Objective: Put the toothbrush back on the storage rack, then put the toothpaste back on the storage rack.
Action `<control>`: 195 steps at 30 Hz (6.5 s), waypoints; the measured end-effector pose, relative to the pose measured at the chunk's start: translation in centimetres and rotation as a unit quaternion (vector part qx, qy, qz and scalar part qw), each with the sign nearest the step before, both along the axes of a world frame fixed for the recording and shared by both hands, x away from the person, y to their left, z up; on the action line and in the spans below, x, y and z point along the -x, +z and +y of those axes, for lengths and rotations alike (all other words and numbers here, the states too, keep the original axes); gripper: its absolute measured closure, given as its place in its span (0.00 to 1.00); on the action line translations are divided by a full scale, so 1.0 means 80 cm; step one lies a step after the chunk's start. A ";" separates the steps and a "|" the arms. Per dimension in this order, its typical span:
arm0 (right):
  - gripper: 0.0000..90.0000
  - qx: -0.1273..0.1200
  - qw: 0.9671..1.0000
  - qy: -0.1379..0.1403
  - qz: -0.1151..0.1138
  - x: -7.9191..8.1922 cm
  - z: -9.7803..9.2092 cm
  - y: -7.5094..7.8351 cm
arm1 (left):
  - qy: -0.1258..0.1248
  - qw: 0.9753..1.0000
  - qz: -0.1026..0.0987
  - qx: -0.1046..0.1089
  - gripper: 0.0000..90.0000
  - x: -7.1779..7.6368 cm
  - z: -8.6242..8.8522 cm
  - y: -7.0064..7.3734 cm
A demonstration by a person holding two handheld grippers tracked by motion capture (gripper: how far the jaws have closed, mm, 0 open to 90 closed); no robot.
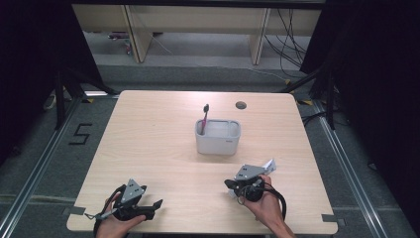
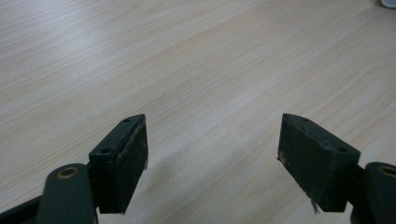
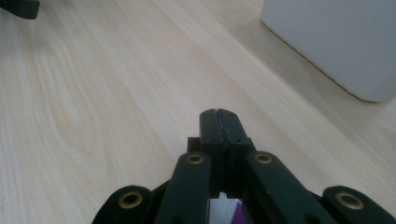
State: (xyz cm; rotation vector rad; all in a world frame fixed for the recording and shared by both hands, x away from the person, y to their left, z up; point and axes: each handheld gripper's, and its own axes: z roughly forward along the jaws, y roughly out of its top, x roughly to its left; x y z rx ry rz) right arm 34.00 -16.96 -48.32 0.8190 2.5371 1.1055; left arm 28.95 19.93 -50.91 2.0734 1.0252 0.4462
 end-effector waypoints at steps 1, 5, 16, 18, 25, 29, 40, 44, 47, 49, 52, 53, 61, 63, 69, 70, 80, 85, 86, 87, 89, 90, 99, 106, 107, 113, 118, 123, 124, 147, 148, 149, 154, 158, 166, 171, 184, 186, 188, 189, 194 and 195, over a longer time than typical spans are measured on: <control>1.00 0.003 1.000 0.006 0.000 -0.001 0.001 -0.001 | -0.001 1.000 0.001 0.002 0.27 0.000 -0.001 0.000; 1.00 0.016 1.000 0.004 -0.001 -0.001 0.003 -0.007 | -0.009 1.000 -0.001 0.000 0.27 -0.004 -0.005 0.000; 1.00 0.018 1.000 0.000 0.018 0.005 0.004 -0.012 | -0.017 1.000 0.002 -0.005 0.27 -0.006 -0.010 -0.001; 1.00 0.020 1.000 0.007 0.018 0.006 0.002 -0.012 | -0.019 1.000 0.000 -0.008 0.27 -0.007 -0.012 0.000; 1.00 0.024 1.000 0.009 0.016 0.017 -0.003 -0.013 | -0.022 1.000 0.002 -0.007 0.27 -0.007 -0.015 -0.001; 1.00 0.035 0.999 0.014 0.022 0.029 -0.011 -0.012 | -0.022 1.000 0.001 -0.008 0.27 -0.007 -0.013 -0.001; 0.99 0.072 0.997 0.010 0.026 0.050 -0.041 -0.008 | -0.017 1.000 0.007 -0.007 0.28 -0.006 -0.015 -0.004; 0.99 0.079 0.996 0.003 0.035 0.056 -0.060 -0.008 | -0.026 1.000 0.007 -0.007 0.28 -0.006 -0.016 -0.003; 0.99 0.082 0.996 -0.007 0.035 0.058 -0.072 -0.010 | -0.026 1.000 0.004 -0.005 0.28 -0.007 -0.016 -0.003; 0.99 0.093 0.995 -0.009 0.043 0.060 -0.078 -0.008 | -0.023 1.000 0.005 -0.002 0.28 -0.006 -0.016 -0.003; 0.98 0.090 0.995 -0.019 0.037 0.062 -0.085 -0.008 | -0.024 1.000 0.007 -0.007 0.28 -0.006 -0.016 -0.003; 0.98 0.090 0.995 -0.023 0.037 0.062 -0.087 -0.008 | -0.023 1.000 0.006 -0.005 0.28 -0.006 -0.016 -0.003; 0.98 0.095 0.993 -0.050 0.039 0.065 -0.120 -0.003 | -0.024 1.000 0.005 -0.006 0.28 -0.006 -0.016 -0.003; 0.98 0.099 0.993 -0.059 0.038 0.066 -0.127 -0.002 | -0.024 1.000 0.007 -0.006 0.28 -0.005 -0.016 -0.003; 0.97 0.097 0.992 -0.076 0.033 0.069 -0.143 0.000 | -0.024 1.000 0.007 -0.007 0.28 -0.006 -0.016 -0.003; 0.97 0.100 0.991 -0.079 0.037 0.069 -0.146 0.001 | -0.024 1.000 0.003 -0.003 0.28 -0.007 -0.017 -0.003; 0.97 0.100 0.987 -0.112 0.055 0.070 -0.164 0.001 | -0.017 1.000 0.005 -0.005 0.28 -0.007 -0.014 -0.003; 0.93 0.096 0.988 -0.112 0.049 0.070 -0.166 0.005 | -0.020 1.000 0.005 -0.004 0.28 -0.008 -0.014 -0.005; 0.91 0.091 0.988 -0.113 0.045 0.069 -0.166 0.007 | -0.019 1.000 0.006 -0.003 0.28 -0.009 -0.014 -0.004; 0.88 0.092 0.990 -0.106 0.032 0.067 -0.167 0.010 | -0.016 1.000 0.004 -0.004 0.28 -0.009 -0.014 -0.004; 0.81 0.089 0.988 -0.123 0.039 0.067 -0.166 0.015 | -0.015 1.000 0.006 -0.006 0.28 -0.010 -0.013 -0.004; 0.80 0.085 0.986 -0.132 0.047 0.066 -0.164 0.016 | -0.014 1.000 0.010 -0.008 0.28 -0.009 -0.013 -0.004; 0.66 0.119 0.979 -0.164 0.033 0.036 -0.172 0.034 | -0.011 1.000 0.008 0.000 0.28 -0.010 -0.013 -0.005; 0.58 0.124 0.975 -0.173 0.068 0.011 -0.178 0.026 | -0.009 1.000 0.008 0.001 0.28 -0.011 -0.013 -0.006; 0.58 0.121 0.974 -0.175 0.075 0.009 -0.177 0.026 | -0.009 1.000 0.011 -0.001 0.28 -0.010 -0.013 -0.006; 0.54 0.126 0.973 -0.173 0.089 -0.008 -0.168 0.021 | -0.008 1.000 0.006 0.002 0.28 -0.010 -0.013 -0.007; 0.53 0.127 0.969 -0.183 0.105 -0.019 -0.161 0.018 | -0.012 1.000 0.008 -0.003 0.28 -0.010 -0.014 -0.004; 0.52 0.125 0.967 -0.189 0.113 -0.026 -0.160 0.015 | -0.010 1.000 0.006 0.004 0.28 -0.010 -0.015 -0.004; 0.52 0.124 0.968 -0.189 0.113 -0.028 -0.159 0.014 | -0.011 1.000 0.005 0.004 0.28 -0.010 -0.015 -0.004; 0.58 0.136 0.964 -0.185 0.138 -0.032 -0.154 0.003 | -0.018 1.000 0.004 -0.008 0.28 -0.010 -0.015 -0.005; 0.58 0.136 0.964 -0.184 0.139 -0.032 -0.155 0.003 | -0.016 1.000 0.004 -0.003 0.28 -0.009 -0.016 -0.004; 0.58 0.136 0.963 -0.183 0.141 -0.033 -0.155 0.003 | -0.017 1.000 0.004 -0.003 0.28 -0.009 -0.015 -0.003; 0.60 0.123 0.960 -0.191 0.161 -0.036 -0.154 0.002 | -0.019 1.000 0.004 -0.005 0.28 -0.009 -0.016 -0.003; 0.63 0.135 0.960 -0.183 0.163 -0.040 -0.153 0.003 | -0.020 1.000 0.000 0.000 0.28 -0.008 -0.016 -0.002; 0.67 0.155 0.960 -0.169 0.164 -0.044 -0.148 0.005 | -0.013 1.000 0.002 0.004 0.28 -0.008 -0.017 -0.003; 0.68 0.166 0.959 -0.158 0.167 -0.046 -0.146 0.006 | -0.014 1.000 0.001 0.005 0.29 -0.008 -0.016 -0.003; 0.72 0.194 0.954 -0.137 0.183 -0.048 -0.142 0.010 | -0.013 1.000 0.002 0.005 0.29 -0.008 -0.017 -0.003; 0.74 0.188 0.953 -0.140 0.194 -0.046 -0.140 0.011 | -0.013 1.000 0.003 0.004 0.29 -0.007 -0.017 -0.003; 0.76 0.195 0.953 -0.128 0.193 -0.047 -0.141 0.011 | -0.013 1.000 0.003 0.004 0.29 -0.007 -0.017 -0.003; 0.77 0.194 0.954 -0.125 0.192 -0.047 -0.141 0.011 | -0.013 1.000 0.002 0.004 0.29 -0.007 -0.017 -0.003; 0.81 0.193 0.953 -0.120 0.199 -0.048 -0.137 0.011 | -0.013 1.000 0.004 0.004 0.29 -0.007 -0.017 -0.003; 0.81 0.195 0.951 -0.126 0.204 -0.047 -0.136 0.011 | -0.013 1.000 0.004 0.003 0.29 -0.007 -0.017 -0.003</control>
